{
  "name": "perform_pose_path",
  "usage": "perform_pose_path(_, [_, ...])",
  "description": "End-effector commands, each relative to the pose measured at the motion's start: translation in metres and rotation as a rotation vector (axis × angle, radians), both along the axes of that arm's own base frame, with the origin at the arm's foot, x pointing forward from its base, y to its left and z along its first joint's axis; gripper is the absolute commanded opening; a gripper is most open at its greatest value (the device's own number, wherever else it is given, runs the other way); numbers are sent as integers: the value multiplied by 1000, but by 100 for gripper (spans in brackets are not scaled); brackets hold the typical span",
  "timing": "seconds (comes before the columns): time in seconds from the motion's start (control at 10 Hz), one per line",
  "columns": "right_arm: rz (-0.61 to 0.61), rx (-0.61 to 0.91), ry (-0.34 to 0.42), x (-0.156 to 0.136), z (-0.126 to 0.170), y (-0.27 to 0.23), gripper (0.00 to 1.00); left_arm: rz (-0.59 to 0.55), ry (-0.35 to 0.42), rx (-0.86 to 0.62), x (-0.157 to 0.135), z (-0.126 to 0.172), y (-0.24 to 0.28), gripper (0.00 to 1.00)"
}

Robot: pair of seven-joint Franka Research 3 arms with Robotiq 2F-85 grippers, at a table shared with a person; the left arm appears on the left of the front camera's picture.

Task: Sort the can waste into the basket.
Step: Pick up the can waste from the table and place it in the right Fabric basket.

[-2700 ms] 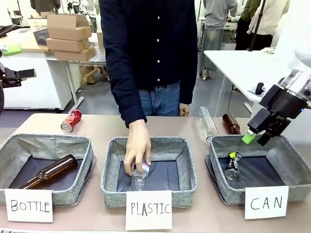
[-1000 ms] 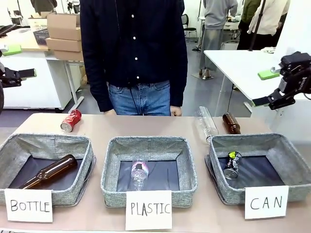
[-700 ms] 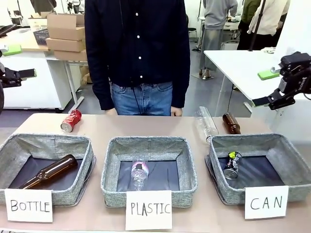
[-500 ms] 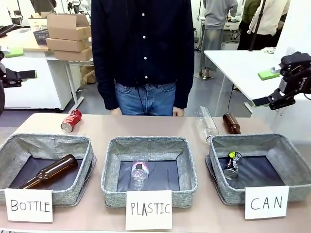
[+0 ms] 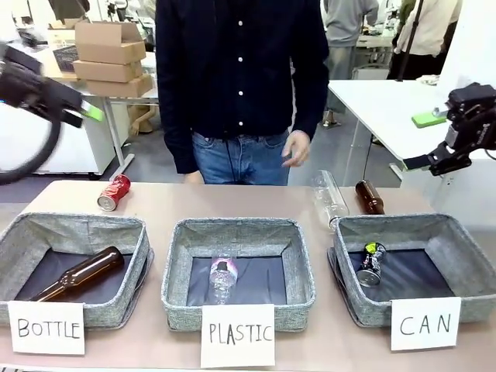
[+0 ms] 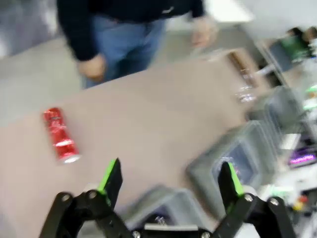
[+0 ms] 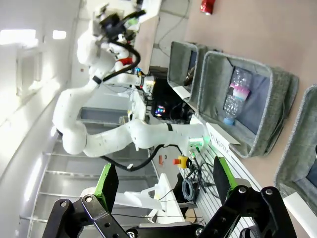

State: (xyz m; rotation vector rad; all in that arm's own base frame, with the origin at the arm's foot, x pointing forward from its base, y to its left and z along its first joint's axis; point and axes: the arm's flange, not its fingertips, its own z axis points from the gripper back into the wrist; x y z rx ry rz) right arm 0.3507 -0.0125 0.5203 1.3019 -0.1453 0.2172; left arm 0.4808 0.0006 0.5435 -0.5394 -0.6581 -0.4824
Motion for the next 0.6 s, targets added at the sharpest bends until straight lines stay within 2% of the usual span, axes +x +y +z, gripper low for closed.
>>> perform_pose_path(0.0, [14,-2,-28,1,1,-2,100,70,155,419,49,-27,-18,100])
perform_pose_path(0.1, [14,-2,-28,1,1,-2,100,91,130,498,66,-42,-30,100])
perform_pose_path(0.2, [14,-2,-28,1,1,-2,100,83,90,499,82,-55,-39,100])
perform_pose_path(0.3, [14,-2,-28,1,1,-2,100,228,84,450,89,-51,-38,100])
perform_pose_path(0.4, [14,-2,-28,1,1,-2,100,55,22,427,69,-64,-35,100])
perform_pose_path(0.5, [14,-2,-28,1,1,-2,100,55,22,427,69,-64,-35,100])
